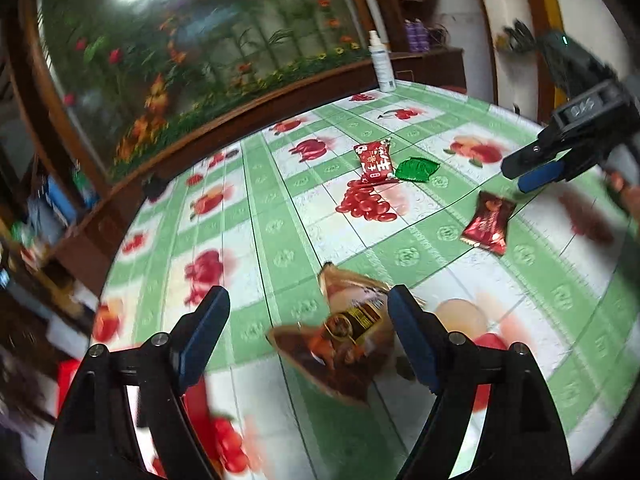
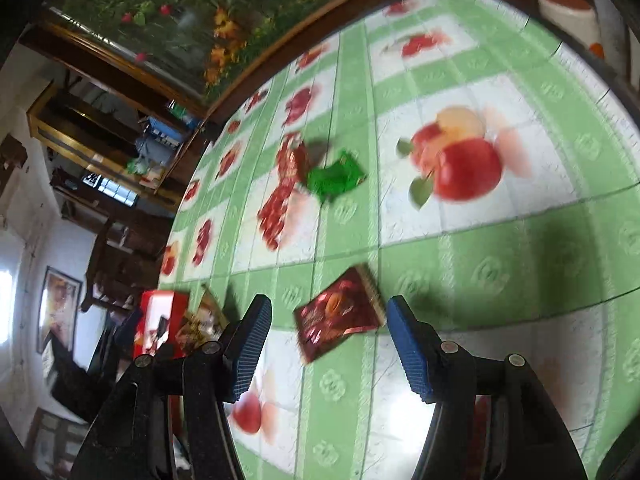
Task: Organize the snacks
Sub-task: 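Grasp the brown-gold bag with the left tool while the right tool grasps the MANLY packet, then carry both packets over the gift box and open both tools to drop them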
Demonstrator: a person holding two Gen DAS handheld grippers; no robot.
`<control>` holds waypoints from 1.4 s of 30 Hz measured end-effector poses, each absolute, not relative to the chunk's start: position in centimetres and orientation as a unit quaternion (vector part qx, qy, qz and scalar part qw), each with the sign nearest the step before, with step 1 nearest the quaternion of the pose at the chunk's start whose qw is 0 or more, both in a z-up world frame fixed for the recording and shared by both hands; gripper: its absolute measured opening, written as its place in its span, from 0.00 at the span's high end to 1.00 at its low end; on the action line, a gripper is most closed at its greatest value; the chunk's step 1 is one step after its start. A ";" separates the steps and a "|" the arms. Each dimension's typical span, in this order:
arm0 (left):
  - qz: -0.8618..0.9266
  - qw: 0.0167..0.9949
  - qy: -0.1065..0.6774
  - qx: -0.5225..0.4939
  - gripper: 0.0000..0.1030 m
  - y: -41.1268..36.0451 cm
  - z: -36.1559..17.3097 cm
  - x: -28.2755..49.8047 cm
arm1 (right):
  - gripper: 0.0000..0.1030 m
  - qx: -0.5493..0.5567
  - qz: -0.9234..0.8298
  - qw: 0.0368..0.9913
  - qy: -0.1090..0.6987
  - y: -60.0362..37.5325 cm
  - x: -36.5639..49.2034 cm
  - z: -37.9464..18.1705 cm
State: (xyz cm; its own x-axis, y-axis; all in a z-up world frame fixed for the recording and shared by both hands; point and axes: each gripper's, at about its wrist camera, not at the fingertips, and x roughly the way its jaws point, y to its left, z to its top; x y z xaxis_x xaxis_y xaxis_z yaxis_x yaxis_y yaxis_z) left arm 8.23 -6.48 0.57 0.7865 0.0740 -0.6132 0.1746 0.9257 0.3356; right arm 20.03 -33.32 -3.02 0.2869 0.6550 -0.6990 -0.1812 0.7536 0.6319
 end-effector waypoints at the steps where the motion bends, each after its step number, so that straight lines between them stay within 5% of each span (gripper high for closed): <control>1: -0.031 0.925 0.322 0.200 0.21 -6.6 0.4 8.5 | 0.38 0.217 0.280 0.763 0.540 -32.8 19.8 -3.2; 17: -0.070 0.914 0.376 0.139 0.21 -6.2 -2.5 10.3 | 0.30 0.195 0.250 0.777 0.543 -30.1 19.8 -4.1; 25: -0.065 0.915 0.387 0.097 0.22 -6.9 -3.0 9.2 | 0.30 0.081 0.223 0.822 0.518 -26.6 18.9 -3.7; 34: -0.010 0.911 0.405 0.074 0.52 -6.7 -3.7 10.5 | 0.32 -0.057 0.167 0.860 0.480 -23.5 17.5 -4.2; 39: 0.001 0.913 0.406 0.052 0.65 -5.9 -3.8 10.6 | 0.58 -0.093 0.165 0.866 0.464 -22.7 16.7 -4.2; 42: 0.002 0.914 0.404 0.042 0.71 -5.8 -3.7 10.4 | 0.63 -0.084 0.168 0.865 0.465 -23.0 16.7 -4.1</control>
